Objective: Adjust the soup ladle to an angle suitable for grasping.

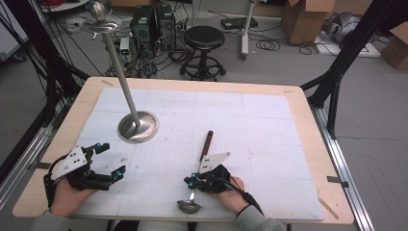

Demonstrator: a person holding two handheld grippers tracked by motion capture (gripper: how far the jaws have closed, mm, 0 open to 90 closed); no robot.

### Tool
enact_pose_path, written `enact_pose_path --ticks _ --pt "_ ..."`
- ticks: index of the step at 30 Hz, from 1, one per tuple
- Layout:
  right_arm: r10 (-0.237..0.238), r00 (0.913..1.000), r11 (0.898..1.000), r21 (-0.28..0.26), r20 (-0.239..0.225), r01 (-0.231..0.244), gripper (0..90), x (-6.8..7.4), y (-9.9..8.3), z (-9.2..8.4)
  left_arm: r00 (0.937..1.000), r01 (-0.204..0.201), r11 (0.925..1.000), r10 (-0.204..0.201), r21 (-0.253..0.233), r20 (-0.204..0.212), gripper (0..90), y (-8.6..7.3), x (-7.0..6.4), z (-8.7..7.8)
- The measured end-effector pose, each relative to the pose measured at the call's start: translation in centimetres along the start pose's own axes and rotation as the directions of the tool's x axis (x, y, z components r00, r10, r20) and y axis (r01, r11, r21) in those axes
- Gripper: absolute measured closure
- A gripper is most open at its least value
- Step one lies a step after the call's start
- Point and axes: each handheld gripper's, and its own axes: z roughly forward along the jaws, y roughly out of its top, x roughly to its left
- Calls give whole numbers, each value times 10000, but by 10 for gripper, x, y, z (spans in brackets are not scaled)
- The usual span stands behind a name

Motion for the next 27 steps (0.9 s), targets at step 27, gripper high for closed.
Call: enact_pose_path --ticks 27 --pt "-9 9998 9931 1172 -194 32 900 9 1 7 10000 -67 10000 68 29 -28 17 1 0 -1"
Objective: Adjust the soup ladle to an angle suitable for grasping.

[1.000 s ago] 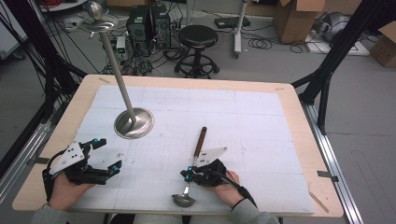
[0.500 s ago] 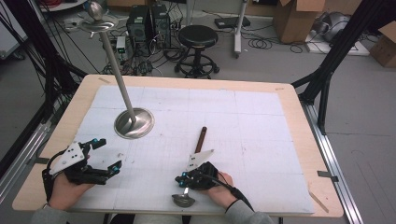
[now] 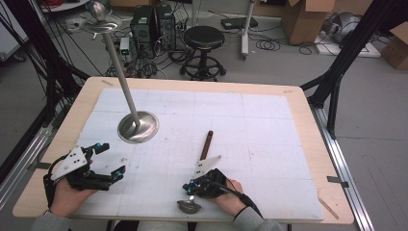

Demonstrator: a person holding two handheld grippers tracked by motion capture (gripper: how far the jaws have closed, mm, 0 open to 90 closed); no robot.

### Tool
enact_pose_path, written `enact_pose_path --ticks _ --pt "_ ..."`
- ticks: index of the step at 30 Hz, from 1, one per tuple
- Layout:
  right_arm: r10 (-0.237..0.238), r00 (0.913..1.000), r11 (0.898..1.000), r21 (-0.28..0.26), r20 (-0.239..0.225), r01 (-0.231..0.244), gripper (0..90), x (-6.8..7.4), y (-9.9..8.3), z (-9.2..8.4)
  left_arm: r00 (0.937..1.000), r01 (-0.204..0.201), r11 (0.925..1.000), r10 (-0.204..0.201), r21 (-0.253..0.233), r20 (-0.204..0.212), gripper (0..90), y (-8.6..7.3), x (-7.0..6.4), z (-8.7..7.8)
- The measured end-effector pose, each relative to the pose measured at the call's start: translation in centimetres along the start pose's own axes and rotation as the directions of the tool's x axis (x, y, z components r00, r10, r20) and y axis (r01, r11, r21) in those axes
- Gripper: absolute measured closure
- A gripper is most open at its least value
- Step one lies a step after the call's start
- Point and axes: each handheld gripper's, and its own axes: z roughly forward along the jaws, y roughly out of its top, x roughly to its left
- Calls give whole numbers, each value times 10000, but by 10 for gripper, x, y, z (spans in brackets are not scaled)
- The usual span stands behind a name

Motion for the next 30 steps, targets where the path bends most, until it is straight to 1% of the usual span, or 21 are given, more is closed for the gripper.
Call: enact_pose_path --ticks 6,8,9,10,11,13,18,21,27,30 --pt "-320 9995 9992 243 23 320 900 3 -1 -5 10000 -18 10000 18 9 7 17 0 0 0" --pt "-270 9996 9992 283 11 270 900 3 -3 -6 10000 -20 10000 20 15 -8 17 0 0 0" --pt "-342 9994 9989 314 40 341 900 3 -3 -7 10000 -22 10000 22 14 -11 17 0 0 0" --pt "-250 9997 9991 351 30 249 900 4 -4 -8 10000 -11 10000 11 25 0 17 0 0 0" --pt "-421 9991 9985 357 64 419 900 4 -4 -9 10000 -4 10000 4 28 37 17 0 0 0" --pt "-492 9988 9979 418 56 489 900 4 -5 -10 10000 -12 10000 12 49 30 17 0 0 0" --pt "-516 9987 9976 472 28 514 900 3 -11 -18 10000 1 10000 -1 59 30 17 -1 0 0" --pt "-447 9990 9977 520 14 445 900 2 -15 -23 10000 -12 10000 12 99 0 17 -1 -1 1" --pt "-552 9984 9966 614 129 543 900 1 -18 -28 10000 16 10000 -16 91 6 17 -1 -1 1" --pt "-527 9985 9964 668 164 515 900 1 -20 -31 10000 14 10000 -14 96 14 17 -1 -1 1"
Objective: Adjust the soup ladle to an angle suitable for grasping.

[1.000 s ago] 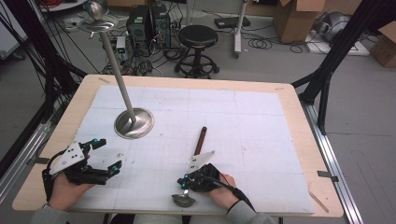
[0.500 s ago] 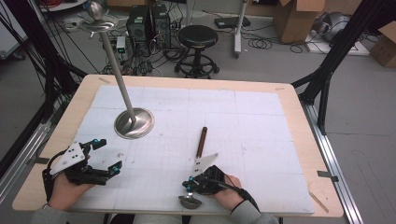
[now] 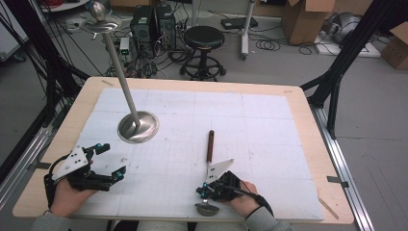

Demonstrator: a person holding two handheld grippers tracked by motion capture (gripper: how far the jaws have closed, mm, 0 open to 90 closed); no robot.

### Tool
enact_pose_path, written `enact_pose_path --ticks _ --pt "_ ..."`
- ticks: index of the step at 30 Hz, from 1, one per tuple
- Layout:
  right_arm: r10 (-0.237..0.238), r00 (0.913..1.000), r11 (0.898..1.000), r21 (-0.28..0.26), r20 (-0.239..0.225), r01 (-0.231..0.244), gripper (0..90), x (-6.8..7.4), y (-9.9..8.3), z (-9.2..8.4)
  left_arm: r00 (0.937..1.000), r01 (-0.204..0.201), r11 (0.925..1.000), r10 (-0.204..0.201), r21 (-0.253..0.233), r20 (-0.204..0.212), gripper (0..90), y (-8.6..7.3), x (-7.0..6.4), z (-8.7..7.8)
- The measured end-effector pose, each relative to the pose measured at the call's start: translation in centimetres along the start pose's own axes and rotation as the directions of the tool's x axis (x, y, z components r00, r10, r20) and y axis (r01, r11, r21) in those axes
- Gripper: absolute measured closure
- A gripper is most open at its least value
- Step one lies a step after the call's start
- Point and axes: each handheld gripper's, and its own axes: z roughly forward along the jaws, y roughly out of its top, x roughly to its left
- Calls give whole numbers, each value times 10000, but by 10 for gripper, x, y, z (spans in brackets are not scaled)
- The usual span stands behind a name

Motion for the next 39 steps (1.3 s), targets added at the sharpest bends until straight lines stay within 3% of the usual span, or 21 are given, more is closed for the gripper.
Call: enact_pose_path --ticks 10,25,39 --pt "114 9998 9999 88 159 -116 900 -3 -12 -14 10000 17 10000 -17 32 36 17 0 0 0" --pt "771 9965 9968 164 334 -776 900 -12 -42 -45 10000 58 9999 -58 145 39 17 -1 0 1" --pt "1119 9936 9932 308 137 -1123 900 -18 -49 -54 10000 23 9997 -25 250 94 17 -1 1 2"
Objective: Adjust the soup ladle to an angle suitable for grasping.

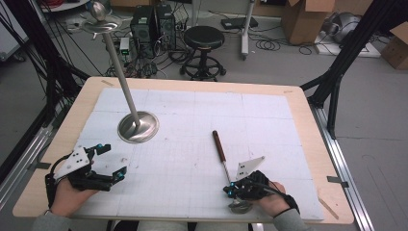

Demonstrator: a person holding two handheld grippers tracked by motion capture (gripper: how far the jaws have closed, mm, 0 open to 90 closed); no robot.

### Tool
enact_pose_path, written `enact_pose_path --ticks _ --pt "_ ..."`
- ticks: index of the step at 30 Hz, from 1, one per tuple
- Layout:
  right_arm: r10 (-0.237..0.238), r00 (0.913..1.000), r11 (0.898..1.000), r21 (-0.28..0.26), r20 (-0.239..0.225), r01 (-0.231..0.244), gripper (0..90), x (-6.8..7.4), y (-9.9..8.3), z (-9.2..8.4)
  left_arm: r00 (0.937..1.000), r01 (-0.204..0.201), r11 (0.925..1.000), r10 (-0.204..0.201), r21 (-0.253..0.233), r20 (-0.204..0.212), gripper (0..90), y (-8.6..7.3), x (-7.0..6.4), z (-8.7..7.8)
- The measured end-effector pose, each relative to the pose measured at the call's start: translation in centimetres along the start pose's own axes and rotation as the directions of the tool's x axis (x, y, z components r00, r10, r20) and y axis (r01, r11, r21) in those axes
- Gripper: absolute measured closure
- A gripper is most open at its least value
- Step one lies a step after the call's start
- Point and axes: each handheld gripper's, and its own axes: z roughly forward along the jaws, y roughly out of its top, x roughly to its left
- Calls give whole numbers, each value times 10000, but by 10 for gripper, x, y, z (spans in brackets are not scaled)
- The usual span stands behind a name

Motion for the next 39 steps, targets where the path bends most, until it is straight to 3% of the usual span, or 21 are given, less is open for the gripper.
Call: enact_pose_path --ticks 3,6,9,13,17,22,28,39 --pt "-32 10000 9981 -611 60 36 900 -2 0 -5 10000 -18 10000 18 -15 -16 17 0 0 0" --pt "330 9960 9894 -1438 831 -207 900 -10 1 -18 10000 -2 10000 2 -7 -18 17 0 0 0" --pt "971 9828 9865 -1457 1572 -741 900 -22 -6 -23 10000 -24 10000 24 42 -35 17 0 0 1" --pt "1441 9641 9860 -1154 2231 -1206 900 -37 -9 -16 10000 -21 10000 22 67 -29 17 -1 0 1" --pt "1703 9529 9808 -1359 2510 -1396 900 -45 -4 -11 10000 -35 10000 35 89 -26 17 -1 0 1" --pt "1786 9543 9797 -1325 2394 -1501 900 -57 -1 -4 10000 -13 10000 13 75 -16 17 -1 0 1" --pt "2037 9549 9715 -1650 2162 -1699 900 -71 3 1 10000 -1 10000 1 72 -23 17 -1 0 1" --pt "1933 9588 9741 -1574 2080 -1622 900 -78 15 10 10000 54 9999 -53 91 -62 17 -2 0 0"
